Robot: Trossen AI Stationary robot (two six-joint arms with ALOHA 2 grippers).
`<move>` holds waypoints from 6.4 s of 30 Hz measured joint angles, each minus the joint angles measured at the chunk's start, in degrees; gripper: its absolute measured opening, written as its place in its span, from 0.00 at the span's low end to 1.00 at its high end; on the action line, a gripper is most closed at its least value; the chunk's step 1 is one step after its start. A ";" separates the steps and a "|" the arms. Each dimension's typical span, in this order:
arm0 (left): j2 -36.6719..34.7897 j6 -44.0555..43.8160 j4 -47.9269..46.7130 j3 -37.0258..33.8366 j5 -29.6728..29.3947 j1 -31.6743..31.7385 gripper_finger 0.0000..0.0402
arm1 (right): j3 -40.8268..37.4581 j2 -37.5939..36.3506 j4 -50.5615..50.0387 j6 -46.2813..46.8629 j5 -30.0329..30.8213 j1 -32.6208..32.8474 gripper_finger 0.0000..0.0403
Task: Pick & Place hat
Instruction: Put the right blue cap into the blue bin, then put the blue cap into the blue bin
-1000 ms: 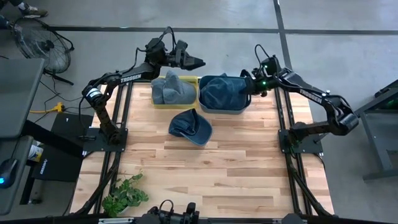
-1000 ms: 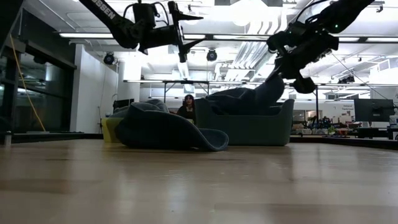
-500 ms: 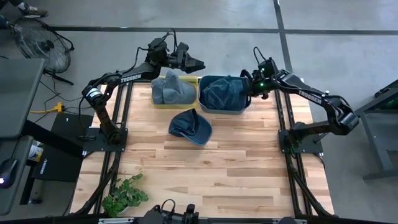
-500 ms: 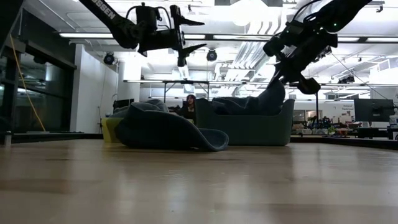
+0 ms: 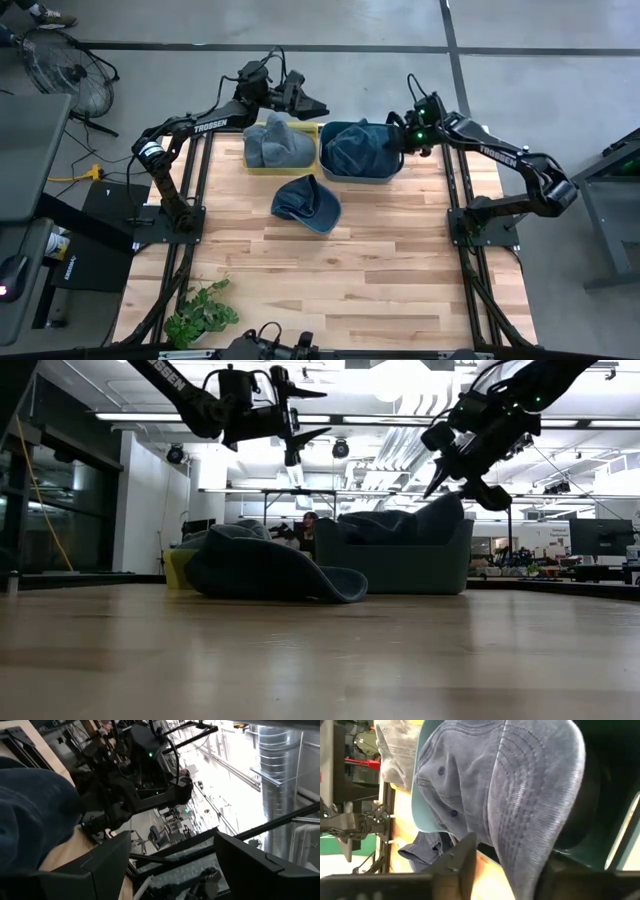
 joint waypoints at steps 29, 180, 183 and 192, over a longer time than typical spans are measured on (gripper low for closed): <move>0.00 1.70 0.29 0.00 0.42 0.00 0.70 | 0.04 -11.87 -8.90 -18.93 -2.99 -9.38 0.04; -13.97 65.55 -76.80 -9.46 -56.55 -44.98 0.70 | -4.68 -20.74 -8.56 -28.68 16.20 43.96 0.00; -13.97 67.63 -78.72 -9.46 -62.73 -44.98 0.70 | -4.68 -20.74 -8.56 -28.59 16.68 44.57 0.00; -13.94 71.40 -85.14 -9.46 -70.94 -44.94 0.70 | -4.66 -20.72 -8.54 -27.45 17.25 45.17 0.00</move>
